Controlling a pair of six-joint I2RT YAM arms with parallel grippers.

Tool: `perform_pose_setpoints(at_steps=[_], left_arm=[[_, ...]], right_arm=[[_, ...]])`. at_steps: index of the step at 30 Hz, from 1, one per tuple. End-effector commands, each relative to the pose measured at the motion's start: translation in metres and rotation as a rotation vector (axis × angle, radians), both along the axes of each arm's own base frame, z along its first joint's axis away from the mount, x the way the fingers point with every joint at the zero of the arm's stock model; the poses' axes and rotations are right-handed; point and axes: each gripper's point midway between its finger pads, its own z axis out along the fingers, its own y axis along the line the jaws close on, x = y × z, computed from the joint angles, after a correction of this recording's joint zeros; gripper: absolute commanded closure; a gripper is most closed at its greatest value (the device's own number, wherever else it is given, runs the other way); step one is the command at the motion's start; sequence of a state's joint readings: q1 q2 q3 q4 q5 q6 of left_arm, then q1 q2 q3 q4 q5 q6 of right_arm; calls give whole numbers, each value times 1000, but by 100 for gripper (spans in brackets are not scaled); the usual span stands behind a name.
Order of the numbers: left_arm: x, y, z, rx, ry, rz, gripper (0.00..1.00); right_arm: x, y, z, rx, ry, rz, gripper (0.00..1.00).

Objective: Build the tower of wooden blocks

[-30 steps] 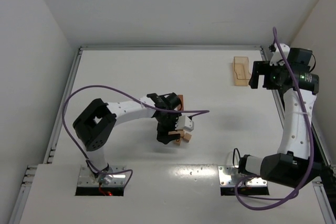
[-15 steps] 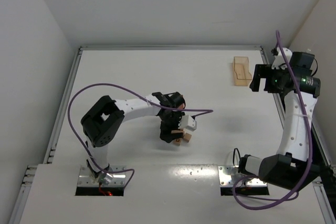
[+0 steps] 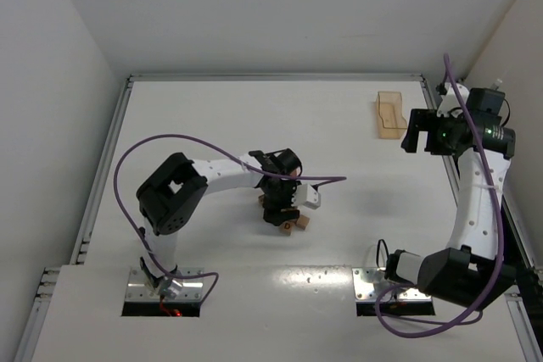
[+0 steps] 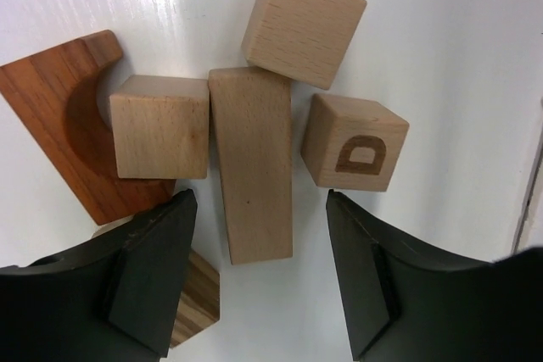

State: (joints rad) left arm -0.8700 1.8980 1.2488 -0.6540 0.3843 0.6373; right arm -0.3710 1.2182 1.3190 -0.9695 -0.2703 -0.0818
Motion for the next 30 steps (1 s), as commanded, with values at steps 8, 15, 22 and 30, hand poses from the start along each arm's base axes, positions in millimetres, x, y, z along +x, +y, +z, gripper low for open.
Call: perform_pose_setpoints(at_steps=[8, 15, 22, 30], left_arm=[[1, -12, -3, -29, -1, -18, 52], [-6, -16, 8, -49, -14, -28, 95], [-16, -14, 63, -137, -124, 31, 100], [4, -13, 173, -295, -304, 386, 100]], right_arm=[[-2, 0, 8, 6, -41, -8, 7], [-5, 3, 10, 9, -54, -2, 7], [-9, 16, 2, 71, -52, 21, 7], [-4, 25, -5, 137, -48, 8, 7]])
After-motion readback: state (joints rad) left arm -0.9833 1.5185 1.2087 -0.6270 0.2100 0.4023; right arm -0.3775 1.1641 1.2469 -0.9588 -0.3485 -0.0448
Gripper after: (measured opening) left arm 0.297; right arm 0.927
